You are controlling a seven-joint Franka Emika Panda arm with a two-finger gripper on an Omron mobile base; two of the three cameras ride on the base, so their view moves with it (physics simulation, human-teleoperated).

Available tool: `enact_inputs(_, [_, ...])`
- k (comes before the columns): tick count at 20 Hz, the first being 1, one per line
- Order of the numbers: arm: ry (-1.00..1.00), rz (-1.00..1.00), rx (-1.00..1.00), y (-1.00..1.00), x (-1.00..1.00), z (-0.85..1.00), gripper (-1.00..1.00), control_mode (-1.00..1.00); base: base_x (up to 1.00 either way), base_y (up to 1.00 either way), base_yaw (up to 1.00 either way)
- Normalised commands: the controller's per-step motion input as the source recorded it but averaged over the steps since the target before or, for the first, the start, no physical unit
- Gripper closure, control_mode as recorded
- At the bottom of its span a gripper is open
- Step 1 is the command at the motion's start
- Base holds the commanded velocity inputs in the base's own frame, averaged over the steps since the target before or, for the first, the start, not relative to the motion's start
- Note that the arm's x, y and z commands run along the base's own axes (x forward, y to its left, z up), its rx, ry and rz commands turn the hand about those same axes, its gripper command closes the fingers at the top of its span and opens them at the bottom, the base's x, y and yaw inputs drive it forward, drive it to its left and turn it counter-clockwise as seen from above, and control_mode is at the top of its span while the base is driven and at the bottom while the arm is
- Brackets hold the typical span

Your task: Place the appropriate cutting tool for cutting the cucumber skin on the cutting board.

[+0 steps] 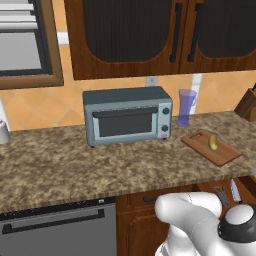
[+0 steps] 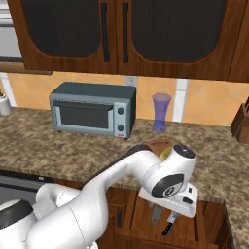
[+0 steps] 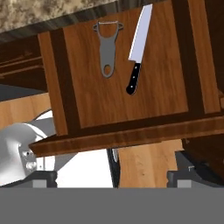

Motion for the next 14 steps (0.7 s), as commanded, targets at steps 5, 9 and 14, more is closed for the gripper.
enact_inputs(5, [0.07, 0.00, 0.00, -0.01, 0.00, -0.57, -1.00, -1.00, 0.00, 0.00, 0.00])
enact_inputs(9, [-0.09, 0.04, 0.00, 0.00, 0.00, -0.57, -1.00, -1.00, 0.00, 0.00, 0.00])
enact_inputs(14, [-0.16, 0.02, 0.00, 0.00, 0.13, -0.44, -1.00, -1.00, 0.00, 0.00, 0.00])
